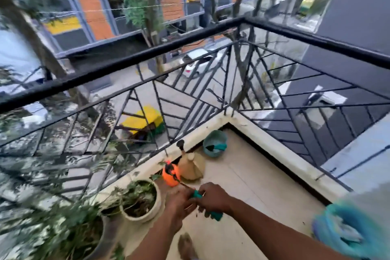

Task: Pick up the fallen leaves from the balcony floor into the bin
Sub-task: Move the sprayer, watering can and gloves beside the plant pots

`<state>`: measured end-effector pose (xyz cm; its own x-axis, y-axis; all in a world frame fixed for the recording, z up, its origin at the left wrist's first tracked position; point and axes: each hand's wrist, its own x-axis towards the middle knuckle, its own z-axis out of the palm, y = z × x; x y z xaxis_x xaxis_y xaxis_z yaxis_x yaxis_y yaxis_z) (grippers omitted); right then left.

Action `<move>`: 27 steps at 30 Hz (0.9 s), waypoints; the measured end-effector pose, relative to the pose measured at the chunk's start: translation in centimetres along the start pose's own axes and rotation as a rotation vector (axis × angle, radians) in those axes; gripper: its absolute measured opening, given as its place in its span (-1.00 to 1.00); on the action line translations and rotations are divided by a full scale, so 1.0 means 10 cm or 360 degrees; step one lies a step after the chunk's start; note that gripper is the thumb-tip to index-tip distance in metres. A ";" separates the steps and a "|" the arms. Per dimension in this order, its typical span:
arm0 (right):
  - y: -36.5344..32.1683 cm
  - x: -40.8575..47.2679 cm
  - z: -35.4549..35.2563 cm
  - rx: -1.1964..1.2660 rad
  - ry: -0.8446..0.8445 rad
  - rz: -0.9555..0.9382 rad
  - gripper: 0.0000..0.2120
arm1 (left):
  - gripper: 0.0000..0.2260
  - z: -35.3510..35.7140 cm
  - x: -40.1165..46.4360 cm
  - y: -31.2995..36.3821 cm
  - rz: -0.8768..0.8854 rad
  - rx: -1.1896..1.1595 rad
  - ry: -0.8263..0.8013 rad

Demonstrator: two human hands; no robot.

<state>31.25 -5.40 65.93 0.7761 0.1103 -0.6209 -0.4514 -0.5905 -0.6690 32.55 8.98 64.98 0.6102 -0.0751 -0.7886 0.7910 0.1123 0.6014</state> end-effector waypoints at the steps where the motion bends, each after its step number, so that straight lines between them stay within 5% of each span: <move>1: 0.02 0.10 -0.18 0.0018 0.0043 0.0016 -0.79 | -0.94 0.16 0.13 0.13 0.0005 0.0020 -0.0033; 11: -0.03 1.00 -1.56 0.0254 0.0246 0.0246 -0.75 | -0.86 1.22 1.28 1.25 0.0048 0.0312 -0.0295; 16: -0.03 1.42 -2.20 0.0314 0.0290 0.0216 -0.78 | -0.97 1.71 1.72 1.68 0.0004 0.0304 -0.0293; 27: 0.74 2.70 -3.49 0.0207 -0.0045 0.0381 -0.87 | -0.92 2.79 2.76 1.84 -0.0087 0.0383 -0.0052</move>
<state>64.23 -34.66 58.49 0.6287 0.0036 -0.7777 -0.6746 -0.4949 -0.5476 65.18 -18.64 57.80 0.5642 -0.1072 -0.8187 0.8081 -0.1315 0.5741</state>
